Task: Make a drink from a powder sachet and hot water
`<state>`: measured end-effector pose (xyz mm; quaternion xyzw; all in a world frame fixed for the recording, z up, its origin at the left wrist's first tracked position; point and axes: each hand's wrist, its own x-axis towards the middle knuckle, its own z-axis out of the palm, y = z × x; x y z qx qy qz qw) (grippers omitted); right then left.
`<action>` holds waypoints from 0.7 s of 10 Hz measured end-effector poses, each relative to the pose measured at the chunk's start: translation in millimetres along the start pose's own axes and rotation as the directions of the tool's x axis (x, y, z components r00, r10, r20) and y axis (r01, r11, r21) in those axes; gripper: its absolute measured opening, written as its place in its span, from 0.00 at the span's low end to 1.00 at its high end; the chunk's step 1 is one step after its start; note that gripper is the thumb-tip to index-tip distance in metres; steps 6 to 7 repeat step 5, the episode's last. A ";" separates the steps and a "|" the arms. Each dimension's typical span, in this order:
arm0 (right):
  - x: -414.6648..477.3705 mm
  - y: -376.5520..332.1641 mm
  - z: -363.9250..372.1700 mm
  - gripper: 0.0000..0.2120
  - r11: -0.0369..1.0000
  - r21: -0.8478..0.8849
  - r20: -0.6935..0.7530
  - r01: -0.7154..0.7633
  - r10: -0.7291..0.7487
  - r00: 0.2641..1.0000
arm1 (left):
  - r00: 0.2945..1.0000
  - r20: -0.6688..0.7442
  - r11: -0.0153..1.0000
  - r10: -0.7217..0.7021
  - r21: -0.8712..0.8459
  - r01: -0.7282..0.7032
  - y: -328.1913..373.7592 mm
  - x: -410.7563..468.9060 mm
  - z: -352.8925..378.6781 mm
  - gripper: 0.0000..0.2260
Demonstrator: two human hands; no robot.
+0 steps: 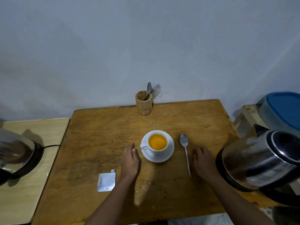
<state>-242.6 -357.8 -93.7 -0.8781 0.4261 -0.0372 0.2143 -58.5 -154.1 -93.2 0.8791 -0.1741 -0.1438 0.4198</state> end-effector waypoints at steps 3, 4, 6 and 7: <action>-12.1 23.0 24.6 0.38 0.977 -0.213 0.137 0.023 0.007 0.990 | 0.980 0.189 0.884 0.065 0.444 -0.144 -23.3 -10.4 7.4 0.24; -7.1 22.7 25.6 0.34 0.974 -0.224 0.119 0.017 0.010 0.993 | 0.978 0.185 0.885 0.092 0.435 -0.166 -27.9 -6.2 7.2 0.28; -13.8 21.8 32.6 0.33 0.984 -0.178 0.045 -0.030 0.039 0.998 | 0.975 0.145 0.851 0.170 0.478 -0.219 -39.2 -13.6 9.3 0.32; -13.8 21.8 32.6 0.33 0.984 -0.178 0.045 -0.030 0.039 0.998 | 0.975 0.145 0.851 0.170 0.478 -0.219 -39.2 -13.6 9.3 0.32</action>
